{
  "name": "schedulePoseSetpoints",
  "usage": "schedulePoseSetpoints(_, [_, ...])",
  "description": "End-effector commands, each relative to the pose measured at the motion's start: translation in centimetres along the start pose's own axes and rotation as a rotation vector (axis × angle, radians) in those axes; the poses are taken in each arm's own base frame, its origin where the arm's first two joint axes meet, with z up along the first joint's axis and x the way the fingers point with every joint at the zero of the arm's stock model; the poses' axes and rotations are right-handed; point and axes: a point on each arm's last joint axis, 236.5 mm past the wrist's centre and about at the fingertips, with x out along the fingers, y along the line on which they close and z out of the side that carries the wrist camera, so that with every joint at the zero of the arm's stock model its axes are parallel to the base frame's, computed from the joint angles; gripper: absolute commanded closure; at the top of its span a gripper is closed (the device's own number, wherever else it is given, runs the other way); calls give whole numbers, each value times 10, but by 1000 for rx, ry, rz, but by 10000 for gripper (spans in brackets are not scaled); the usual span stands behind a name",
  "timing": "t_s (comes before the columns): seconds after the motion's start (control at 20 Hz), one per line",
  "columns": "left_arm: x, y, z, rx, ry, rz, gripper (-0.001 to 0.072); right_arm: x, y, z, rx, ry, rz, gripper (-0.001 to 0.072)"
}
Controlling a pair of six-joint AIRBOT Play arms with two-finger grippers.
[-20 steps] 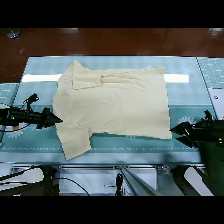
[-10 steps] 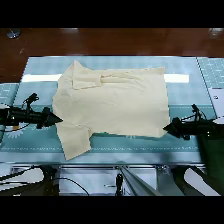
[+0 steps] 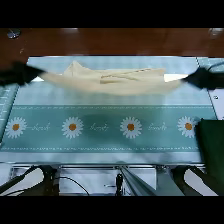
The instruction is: Fold the shirts.
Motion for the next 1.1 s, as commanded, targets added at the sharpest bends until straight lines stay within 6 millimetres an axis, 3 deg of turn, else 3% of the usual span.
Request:
schedulePoseSetpoints(0.0, [-82,-157,103,306,-399,-5,684,-124,111,80,-301,-326,-22,694])
schedulePoseSetpoints(0.1, [-131,-224,109,502,-525,75,684,-191,157,78,-427,-487,-79,694])
schedulePoseSetpoints(0.2, [-173,-267,93,637,-615,185,683,-250,180,55,-493,-624,-186,694])
schedulePoseSetpoints(0.3, [-206,-288,64,746,-671,314,683,-290,190,25,-516,-709,-266,694])
schedulePoseSetpoints(0.45, [-257,-295,25,818,-748,541,683,-329,195,-15,-501,-789,-346,694])
schedulePoseSetpoints(0.6, [-292,-293,-3,839,-780,671,683,-338,188,-48,-473,-767,-393,693])
schedulePoseSetpoints(0.75, [-291,-283,-18,863,-708,653,683,-336,176,-62,-440,-717,-432,693])
schedulePoseSetpoints(0.9, [-253,-240,-17,798,-563,627,683,-311,163,-60,-403,-644,-401,694])
schedulePoseSetpoints(1.05, [-195,-162,-10,669,-375,661,683,-253,132,-53,-321,-505,-340,694])
